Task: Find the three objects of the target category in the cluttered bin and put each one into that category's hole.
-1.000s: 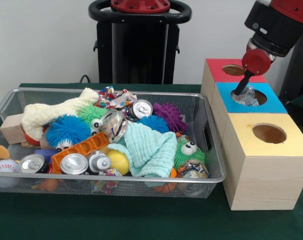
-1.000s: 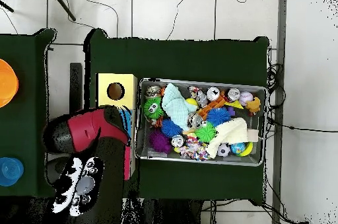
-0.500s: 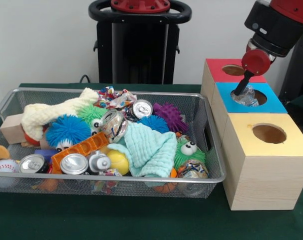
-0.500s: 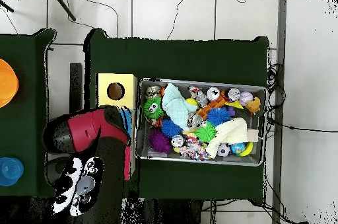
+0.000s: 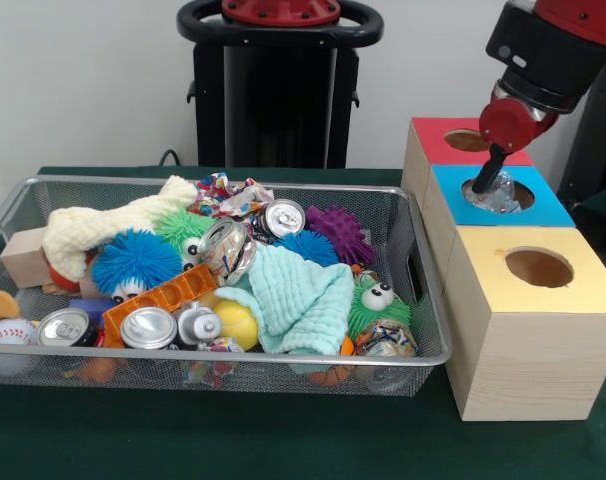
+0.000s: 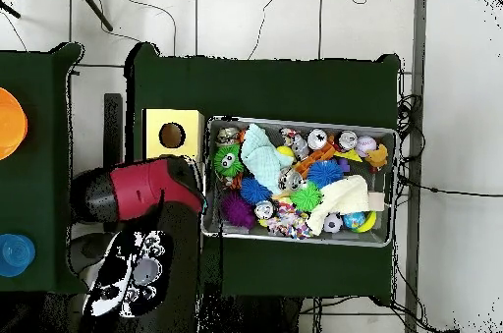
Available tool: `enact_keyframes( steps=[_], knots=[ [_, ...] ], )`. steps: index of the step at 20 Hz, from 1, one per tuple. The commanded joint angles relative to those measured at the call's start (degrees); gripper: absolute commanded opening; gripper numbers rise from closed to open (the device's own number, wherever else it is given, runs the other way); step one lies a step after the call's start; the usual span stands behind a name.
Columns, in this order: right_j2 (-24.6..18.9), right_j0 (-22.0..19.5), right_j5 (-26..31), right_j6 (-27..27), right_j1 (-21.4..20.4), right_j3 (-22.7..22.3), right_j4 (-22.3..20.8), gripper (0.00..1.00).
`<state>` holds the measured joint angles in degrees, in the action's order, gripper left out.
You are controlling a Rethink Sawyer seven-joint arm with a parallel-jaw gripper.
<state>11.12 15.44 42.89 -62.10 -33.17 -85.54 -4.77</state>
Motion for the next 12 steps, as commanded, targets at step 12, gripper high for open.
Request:
enact_keyframes(
  steps=[12],
  knots=[
    [-22.88,-13.39,-25.14,-8.68,3.29,-10.19,4.31,0.0]
  ],
)
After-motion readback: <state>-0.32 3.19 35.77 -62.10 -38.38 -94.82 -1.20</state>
